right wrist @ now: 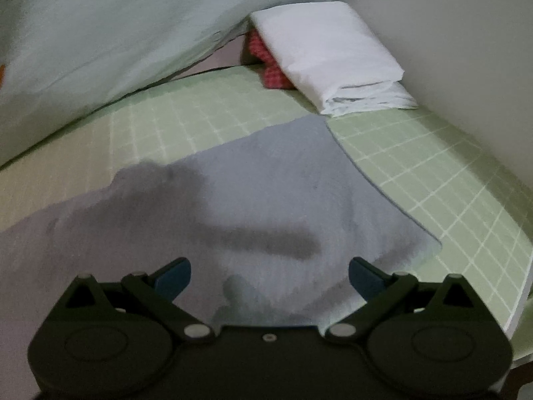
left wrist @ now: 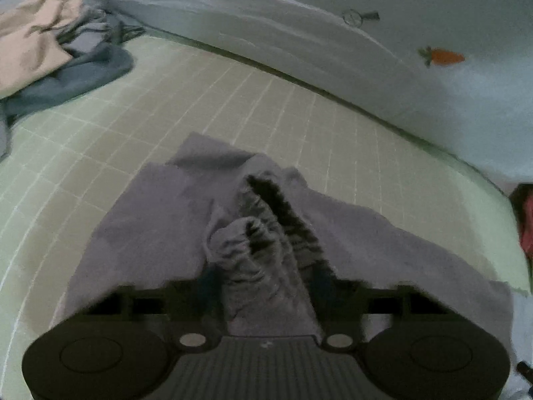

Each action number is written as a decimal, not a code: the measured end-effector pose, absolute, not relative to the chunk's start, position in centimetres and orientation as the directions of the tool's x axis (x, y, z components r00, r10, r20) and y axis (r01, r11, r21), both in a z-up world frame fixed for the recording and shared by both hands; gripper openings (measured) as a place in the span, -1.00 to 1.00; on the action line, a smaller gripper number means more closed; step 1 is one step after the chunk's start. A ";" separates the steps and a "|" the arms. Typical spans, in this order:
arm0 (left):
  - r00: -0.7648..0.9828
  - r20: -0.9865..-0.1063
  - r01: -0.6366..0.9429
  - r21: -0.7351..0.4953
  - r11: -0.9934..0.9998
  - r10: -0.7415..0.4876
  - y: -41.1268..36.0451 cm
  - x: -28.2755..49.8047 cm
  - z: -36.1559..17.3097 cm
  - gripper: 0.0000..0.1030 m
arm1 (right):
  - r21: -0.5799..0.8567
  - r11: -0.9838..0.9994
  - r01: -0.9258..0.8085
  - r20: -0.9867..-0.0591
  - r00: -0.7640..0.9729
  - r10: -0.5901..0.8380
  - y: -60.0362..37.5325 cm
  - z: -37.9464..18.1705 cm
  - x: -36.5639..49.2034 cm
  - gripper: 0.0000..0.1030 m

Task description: Fold clothes

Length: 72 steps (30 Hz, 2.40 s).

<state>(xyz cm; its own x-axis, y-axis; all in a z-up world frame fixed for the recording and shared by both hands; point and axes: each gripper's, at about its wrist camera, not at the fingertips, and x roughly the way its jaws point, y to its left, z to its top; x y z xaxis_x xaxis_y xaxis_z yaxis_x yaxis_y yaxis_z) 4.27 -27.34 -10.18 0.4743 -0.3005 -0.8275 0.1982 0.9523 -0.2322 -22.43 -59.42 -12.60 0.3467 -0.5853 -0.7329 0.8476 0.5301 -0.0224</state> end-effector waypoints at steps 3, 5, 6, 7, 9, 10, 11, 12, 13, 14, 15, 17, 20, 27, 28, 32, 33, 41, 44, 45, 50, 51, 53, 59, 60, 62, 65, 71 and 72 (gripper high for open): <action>0.471 -0.807 0.299 -0.234 0.925 -0.357 -29.3 5.1 -9.4 -0.65 | -0.030 0.491 0.871 -0.729 0.316 -0.607 -60.9 -12.7 -21.7 0.98; 0.465 -0.774 0.380 -0.264 0.887 -0.429 -30.6 4.7 -8.5 -0.65 | -0.039 0.467 0.883 -0.731 0.294 -0.616 -61.9 -12.7 -21.3 0.98; 0.451 -0.760 0.409 -0.291 0.865 -0.468 -31.0 4.6 -8.3 -0.64 | -0.047 0.465 0.884 -0.733 0.285 -0.618 -62.1 -12.6 -21.2 0.98; 0.429 -0.755 0.429 -0.313 0.847 -0.496 -31.4 4.4 -8.5 -0.53 | -0.058 0.470 0.881 -0.733 0.282 -0.619 -62.3 -12.6 -21.1 0.98; 0.377 -0.800 0.424 -0.298 0.855 -0.466 -32.4 4.5 -9.9 -0.03 | -0.084 0.484 0.871 -0.730 0.277 -0.624 -62.1 -12.8 -21.2 0.98; 0.349 -0.823 0.421 -0.290 0.860 -0.448 -32.9 4.6 -10.6 0.45 | -0.095 0.489 0.867 -0.730 0.273 -0.626 -62.1 -12.9 -21.4 0.98; 0.332 -0.845 0.408 -0.273 0.871 -0.420 -33.1 4.5 -11.3 0.50 | -0.093 0.487 0.868 -0.735 0.270 -0.622 -62.2 -13.2 -21.5 0.98; 0.331 -0.845 0.409 -0.273 0.871 -0.420 -32.9 4.3 -11.4 0.50 | -0.091 0.485 0.870 -0.740 0.267 -0.617 -62.4 -13.4 -21.7 0.98; 0.331 -0.843 0.412 -0.274 0.869 -0.423 -32.8 4.1 -11.4 0.51 | -0.088 0.483 0.871 -0.743 0.265 -0.615 -62.6 -13.5 -22.0 0.98; 0.332 -0.841 0.405 -0.282 0.870 -0.427 -32.5 4.2 -11.3 0.56 | -0.085 0.479 0.874 -0.738 0.268 -0.619 -62.9 -13.5 -22.2 0.98; 0.332 -0.839 0.398 -0.290 0.871 -0.431 -32.1 4.3 -11.1 0.59 | -0.081 0.475 0.876 -0.733 0.270 -0.624 -63.2 -13.4 -22.5 0.98; 0.350 -0.831 0.369 -0.303 0.879 -0.433 -31.4 4.1 -10.5 0.64 | -0.086 0.473 0.877 -0.719 0.274 -0.638 -63.9 -13.3 -23.0 0.99; 0.381 -0.821 0.329 -0.309 0.893 -0.424 -30.5 3.8 -9.5 0.70 | -0.106 0.490 0.865 -0.693 0.289 -0.660 -65.1 -13.1 -23.6 0.99; 0.443 -0.813 0.278 -0.276 0.920 -0.378 -29.5 4.4 -7.9 0.72 | -0.055 0.581 0.812 -0.734 0.362 -0.575 -69.8 -14.8 -24.3 1.00; 0.446 -0.814 0.275 -0.271 0.923 -0.372 -29.6 4.4 -7.8 0.72 | -0.047 0.582 0.812 -0.739 0.363 -0.567 -70.2 -15.2 -24.4 1.00; 0.459 -0.823 0.278 -0.223 0.934 -0.333 -30.1 4.3 -7.4 0.72 | -0.008 0.585 0.811 -0.749 0.383 -0.541 -71.5 -16.3 -24.9 1.00; 0.461 -0.825 0.279 -0.214 0.936 -0.326 -30.3 4.2 -7.3 0.72 | 0.003 0.586 0.811 -0.745 0.392 -0.539 -71.6 -16.4 -25.0 1.00; 0.485 -0.820 0.293 -0.174 0.940 -0.303 -30.6 3.8 -6.9 0.72 | 0.006 0.581 0.814 -0.735 0.398 -0.550 -71.4 -16.1 -24.8 0.64; 0.508 -0.809 0.274 -0.174 0.946 -0.296 -29.5 3.3 -6.6 0.72 | 0.009 0.597 0.803 -0.732 0.412 -0.543 -70.9 -15.3 -24.6 -0.84; 0.515 -0.806 0.266 -0.174 0.948 -0.292 -29.0 3.1 -6.5 0.72 | 0.013 0.604 0.797 -0.742 0.413 -0.529 -70.8 -15.1 -24.4 -0.85; 0.538 -0.801 0.192 -0.185 0.964 -0.262 -25.2 2.4 -6.1 0.72 | -0.045 0.649 0.760 -0.715 0.429 -0.552 -68.8 -12.8 -23.5 -0.86; 0.542 -0.800 0.176 -0.191 0.966 -0.257 -24.3 2.3 -6.0 0.72 | -0.051 0.657 0.752 -0.704 0.439 -0.558 -68.2 -12.1 -23.4 -0.86; 0.548 -0.797 0.157 -0.198 0.967 -0.253 -22.7 2.3 -5.8 0.72 | -0.076 0.677 0.732 -0.684 0.456 -0.570 -66.8 -10.8 -22.7 -0.86; 0.554 -0.795 0.140 -0.204 0.969 -0.247 -17.9 2.2 -5.2 0.72 | -0.108 0.726 0.679 -0.635 0.515 -0.576 -61.2 -7.8 -19.1 -0.86; 0.553 -0.795 0.145 -0.202 0.969 -0.248 -17.2 2.2 -5.1 0.72 | -0.114 0.737 0.666 -0.627 0.527 -0.574 -60.0 -7.4 -18.2 -0.86; 0.552 -0.797 0.156 -0.187 0.970 -0.243 -15.7 2.3 -5.0 0.72 | -0.123 0.766 0.632 -0.615 0.557 -0.558 -57.0 -6.9 -16.3 -0.86; 0.541 -0.805 0.170 -0.177 0.969 -0.242 -13.7 2.5 -5.2 0.72 | -0.129 0.813 0.567 -0.613 0.599 -0.515 -52.1 -6.7 -13.5 -0.86; 0.524 -0.814 0.194 -0.172 0.966 -0.251 -10.8 3.1 -5.4 0.72 | -0.098 0.876 0.472 -0.704 0.590 -0.396 -43.7 -10.9 -8.8 -0.74; 0.524 -0.813 0.199 -0.175 0.964 -0.255 -10.7 3.2 -5.4 0.72 | -0.091 0.878 0.470 -0.728 0.570 -0.380 -43.1 -11.8 -8.5 -0.63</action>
<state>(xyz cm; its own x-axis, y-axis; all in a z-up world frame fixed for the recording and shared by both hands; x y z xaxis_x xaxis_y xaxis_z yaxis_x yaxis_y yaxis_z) 3.20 -10.66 -5.41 0.5238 -0.2554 -0.8127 0.1991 0.9643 -0.1747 -8.49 -43.10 -11.76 0.5700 -0.3802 -0.7284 0.4695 0.8782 -0.0910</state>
